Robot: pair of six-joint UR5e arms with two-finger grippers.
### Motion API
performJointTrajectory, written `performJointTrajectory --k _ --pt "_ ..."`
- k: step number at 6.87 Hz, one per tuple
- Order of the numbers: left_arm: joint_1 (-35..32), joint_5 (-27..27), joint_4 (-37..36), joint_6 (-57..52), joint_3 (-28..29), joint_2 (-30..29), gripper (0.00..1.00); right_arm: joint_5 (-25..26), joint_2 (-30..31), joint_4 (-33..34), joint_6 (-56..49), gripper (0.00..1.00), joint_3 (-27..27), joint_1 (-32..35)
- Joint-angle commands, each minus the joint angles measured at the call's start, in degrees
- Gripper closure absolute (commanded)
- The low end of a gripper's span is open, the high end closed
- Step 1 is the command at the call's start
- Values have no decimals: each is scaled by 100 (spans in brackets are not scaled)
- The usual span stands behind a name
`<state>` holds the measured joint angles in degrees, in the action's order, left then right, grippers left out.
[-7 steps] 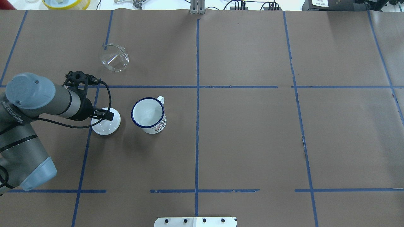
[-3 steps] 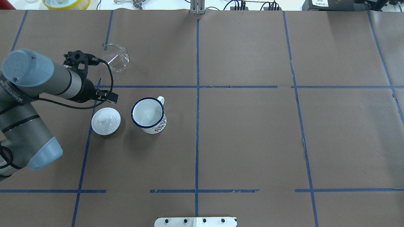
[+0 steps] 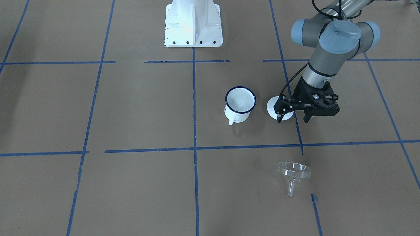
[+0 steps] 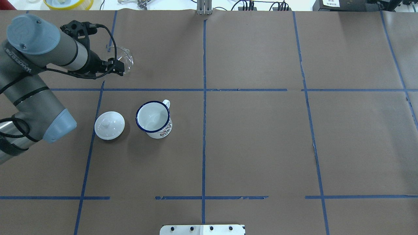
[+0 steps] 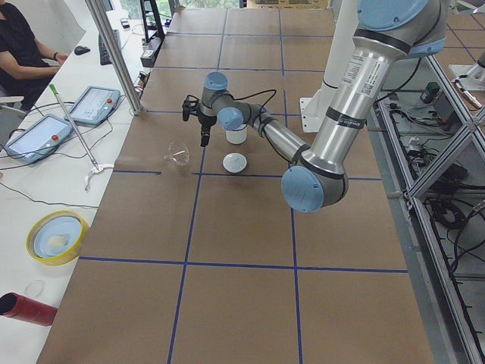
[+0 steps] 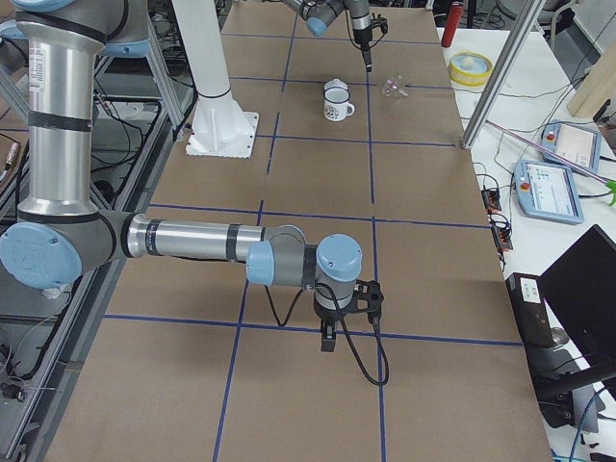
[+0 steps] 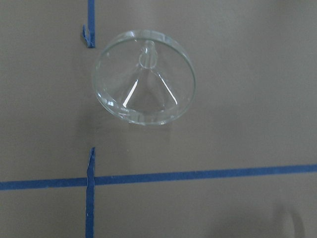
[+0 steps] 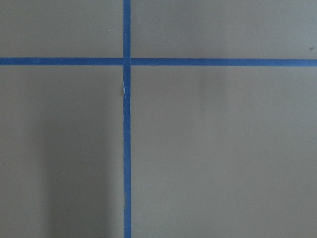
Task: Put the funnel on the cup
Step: 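Grasp the glass funnel's rim with the left gripper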
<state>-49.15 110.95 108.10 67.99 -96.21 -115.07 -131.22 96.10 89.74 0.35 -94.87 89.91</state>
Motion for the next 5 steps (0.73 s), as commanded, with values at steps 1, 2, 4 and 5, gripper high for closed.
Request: performJointTrajectory --k 1,2,4,5 --pt "-42 -116 1214 1795 749 -174 0 0 -4 0 0 0 -5 0" --pt "-42 -561 2093 2667 1136 -191 0 0 5 0 0 0 -5 0" --pt "-33 -1239 2672 3543 1708 -453 0 0 -4 0 0 0 -5 0" --pt "-25 -1381 2690 3693 1850 -525 0 0 5 0 0 0 3 0"
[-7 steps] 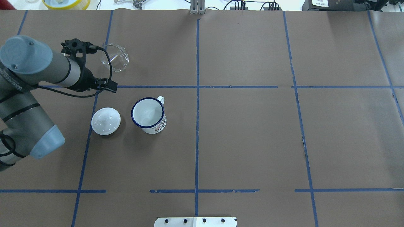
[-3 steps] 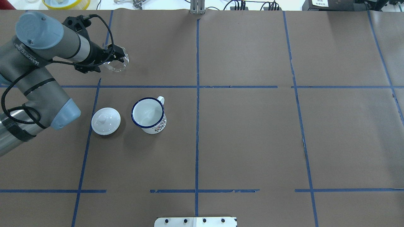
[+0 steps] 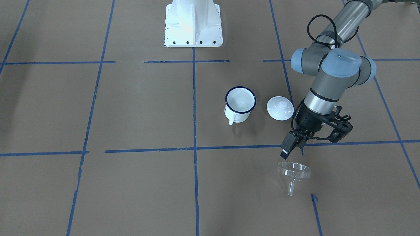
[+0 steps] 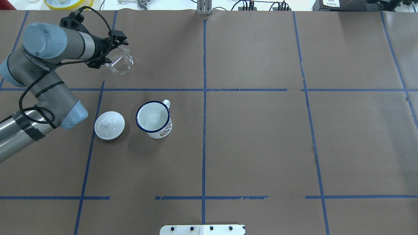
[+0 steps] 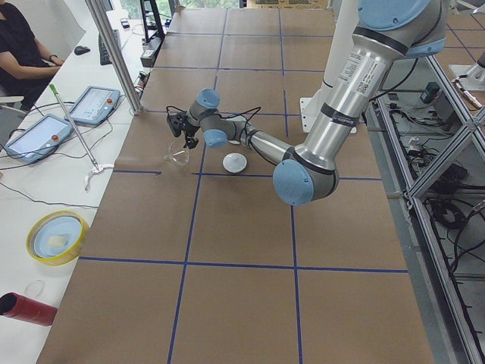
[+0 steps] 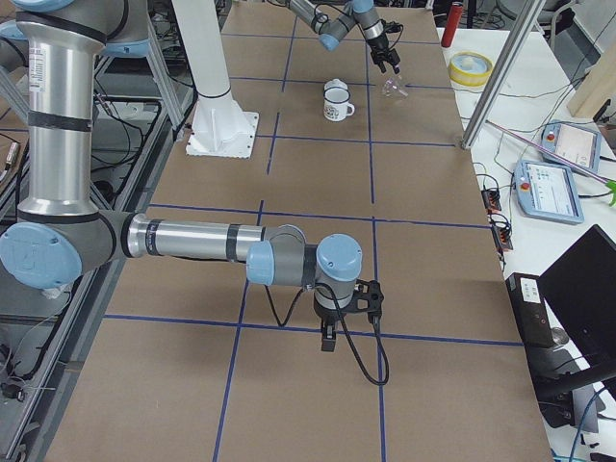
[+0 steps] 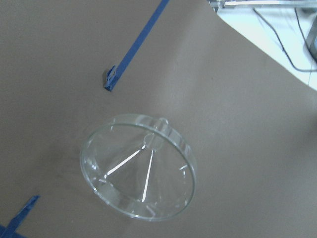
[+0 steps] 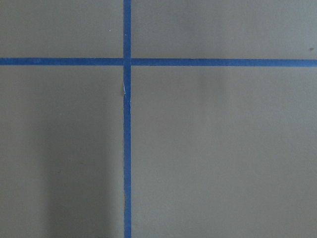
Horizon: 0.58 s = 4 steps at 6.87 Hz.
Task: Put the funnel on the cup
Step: 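Grasp the glass funnel's rim with the left gripper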
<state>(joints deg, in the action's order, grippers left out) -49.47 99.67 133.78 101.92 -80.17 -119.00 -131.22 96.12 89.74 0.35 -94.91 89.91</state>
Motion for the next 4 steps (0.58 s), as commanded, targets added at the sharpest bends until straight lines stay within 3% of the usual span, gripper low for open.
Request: performJointTrajectory --k 1,2,4 --pt "16 -351 131 337 422 -245 0 0 3 0 0 0 7 0" --pt "16 -352 401 337 719 -281 0 0 3 0 0 0 7 0" --pt "42 -343 483 328 784 -273 0 0 -5 0 0 0 7 0"
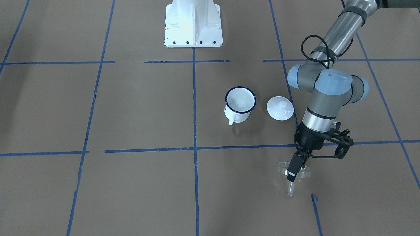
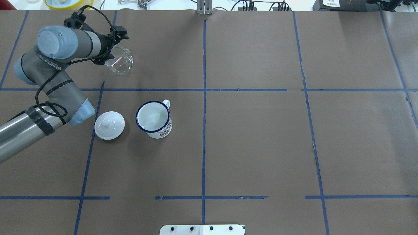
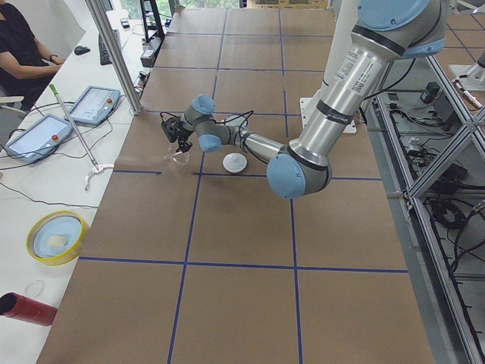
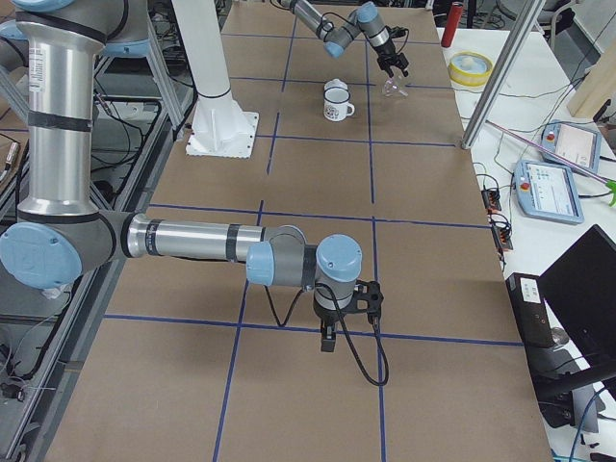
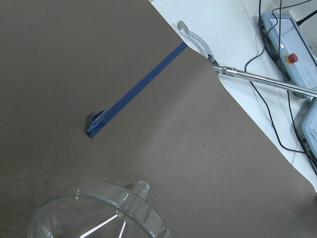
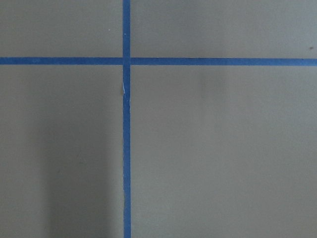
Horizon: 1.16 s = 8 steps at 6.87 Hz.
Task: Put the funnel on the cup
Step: 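Grasp the glass funnel's rim with the left gripper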
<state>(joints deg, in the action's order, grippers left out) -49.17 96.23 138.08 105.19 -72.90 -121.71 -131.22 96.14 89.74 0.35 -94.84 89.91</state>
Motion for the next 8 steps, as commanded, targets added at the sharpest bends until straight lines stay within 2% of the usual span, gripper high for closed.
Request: performJointTrajectory --k 1,3,6,8 --pt "21 1 53 10 56 -10 1 0 2 0 0 0 -9 0" --pt "83 1 97 2 56 -10 38 0 2 0 0 0 -9 0" --pt "91 1 123 10 56 -19 53 0 2 0 0 0 -9 0" --pt "91 1 185 10 56 -19 58 0 -7 0 0 0 0 0"
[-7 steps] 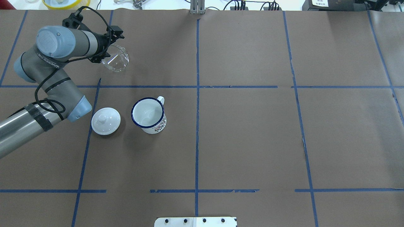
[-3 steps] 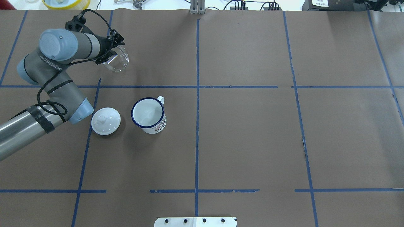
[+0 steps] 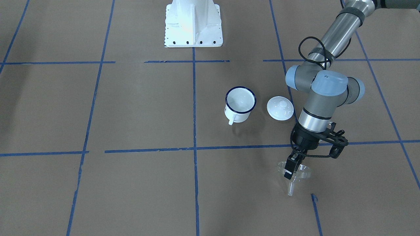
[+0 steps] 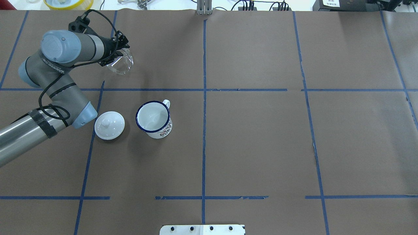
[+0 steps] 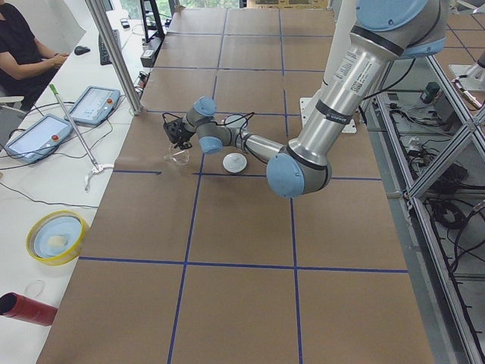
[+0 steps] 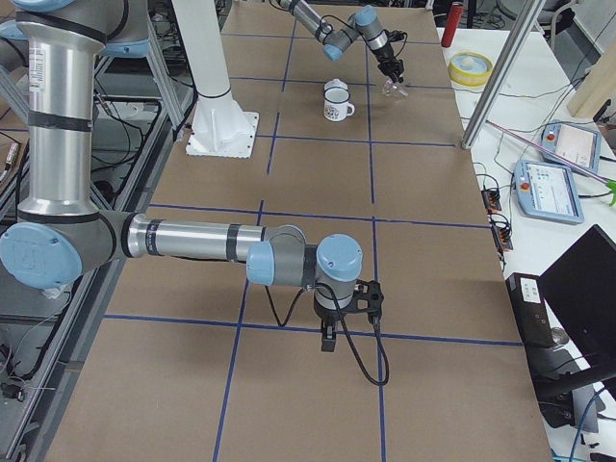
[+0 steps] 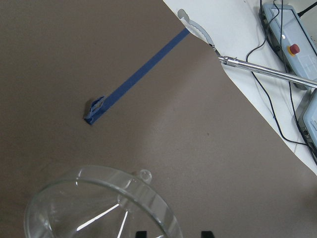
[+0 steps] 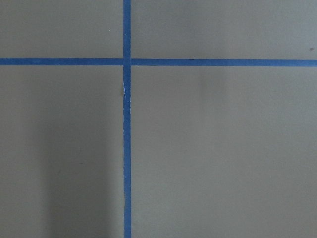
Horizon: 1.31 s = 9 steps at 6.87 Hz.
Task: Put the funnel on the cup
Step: 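Lift the glass funnel off the table with the left gripper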
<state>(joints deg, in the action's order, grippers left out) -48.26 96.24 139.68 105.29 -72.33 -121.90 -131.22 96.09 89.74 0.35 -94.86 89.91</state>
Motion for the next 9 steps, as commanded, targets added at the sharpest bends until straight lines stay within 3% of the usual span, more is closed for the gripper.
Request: performJointTrajectory --k 1,2,7,8,9 --pt "1 0 25 0 0 0 63 0 6 0 0 0 3 0" --pt "9 0 33 0 0 0 67 0 6 0 0 0 -6 0" --pt "53 0 33 -9 9 -9 67 0 6 0 0 0 -6 0" --pt "53 0 33 -9 9 -9 73 0 6 0 0 0 -6 0" --pt "45 0 33 -9 0 -9 91 0 6 0 0 0 -6 0"
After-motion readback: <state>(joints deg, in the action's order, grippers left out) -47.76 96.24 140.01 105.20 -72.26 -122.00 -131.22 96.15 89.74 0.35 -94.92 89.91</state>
